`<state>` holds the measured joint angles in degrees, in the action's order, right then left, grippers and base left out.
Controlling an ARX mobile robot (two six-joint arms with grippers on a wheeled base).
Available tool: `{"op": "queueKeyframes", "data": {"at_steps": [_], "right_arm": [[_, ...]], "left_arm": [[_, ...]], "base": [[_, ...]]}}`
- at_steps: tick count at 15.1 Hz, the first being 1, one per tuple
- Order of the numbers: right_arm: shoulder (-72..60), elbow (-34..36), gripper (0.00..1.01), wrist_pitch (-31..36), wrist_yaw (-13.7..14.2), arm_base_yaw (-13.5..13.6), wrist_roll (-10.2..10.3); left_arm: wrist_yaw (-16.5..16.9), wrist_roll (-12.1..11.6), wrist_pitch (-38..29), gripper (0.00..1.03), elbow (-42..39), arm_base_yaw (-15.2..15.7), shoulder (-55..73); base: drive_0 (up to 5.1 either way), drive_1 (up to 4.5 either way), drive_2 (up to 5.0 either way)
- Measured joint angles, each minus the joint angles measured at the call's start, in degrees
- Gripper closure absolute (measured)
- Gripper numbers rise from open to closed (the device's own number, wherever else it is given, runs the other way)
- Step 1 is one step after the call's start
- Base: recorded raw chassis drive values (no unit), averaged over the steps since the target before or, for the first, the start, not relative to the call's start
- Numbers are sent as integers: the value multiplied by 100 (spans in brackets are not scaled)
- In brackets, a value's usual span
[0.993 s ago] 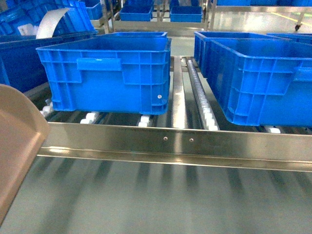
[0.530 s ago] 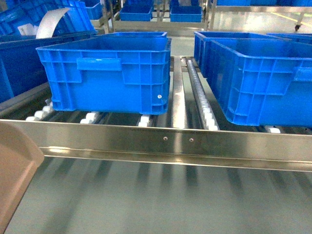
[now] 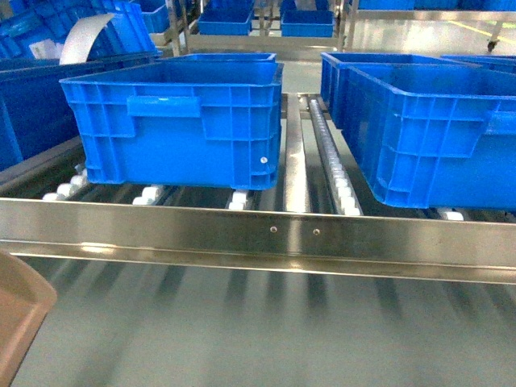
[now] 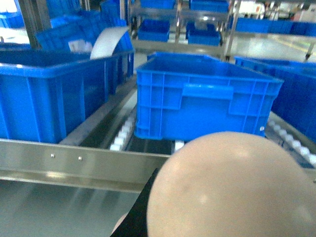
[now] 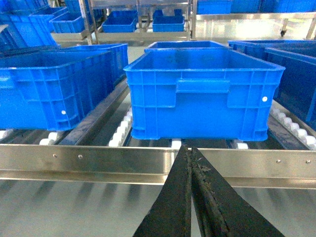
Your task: Place part in tray to right shelf
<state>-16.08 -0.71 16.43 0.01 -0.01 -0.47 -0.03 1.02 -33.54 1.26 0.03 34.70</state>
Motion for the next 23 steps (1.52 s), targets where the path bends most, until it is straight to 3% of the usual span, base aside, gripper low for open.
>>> {"op": "queueKeyframes", "data": {"at_steps": [7, 8, 9, 18, 20, 21, 23], "right_arm": [[662, 0, 99, -706, 0, 0, 2], [1121, -4, 99, -1460, -9, -2, 2], [1585, -4, 99, -1585, -4, 0, 2], [1580, -2, 99, -1668, -4, 0, 4], [1580, -2, 99, -1670, -2, 0, 4], [1580, -2, 3, -1668, -2, 0, 4], [1580, -4, 3, -1668, -2, 0, 4]], "left_arm": [[0, -2, 1235, 89, -37, -2, -1285], [2, -2, 1368, 89, -37, -2, -1434], [9, -2, 1547, 89, -37, 0, -1626], [0, -9, 2402, 89, -37, -4, -2487], [-2, -9, 3519, 89, -35, -4, -3397], [2, -20, 3405, 89, -33, -4, -3412], [2, -20, 3405, 89, -33, -4, -3412]], "base": [[0, 0, 0], [0, 0, 0], [0, 0, 0], [0, 0, 0], [0, 0, 0], [0, 0, 0], [0, 0, 0]]}}
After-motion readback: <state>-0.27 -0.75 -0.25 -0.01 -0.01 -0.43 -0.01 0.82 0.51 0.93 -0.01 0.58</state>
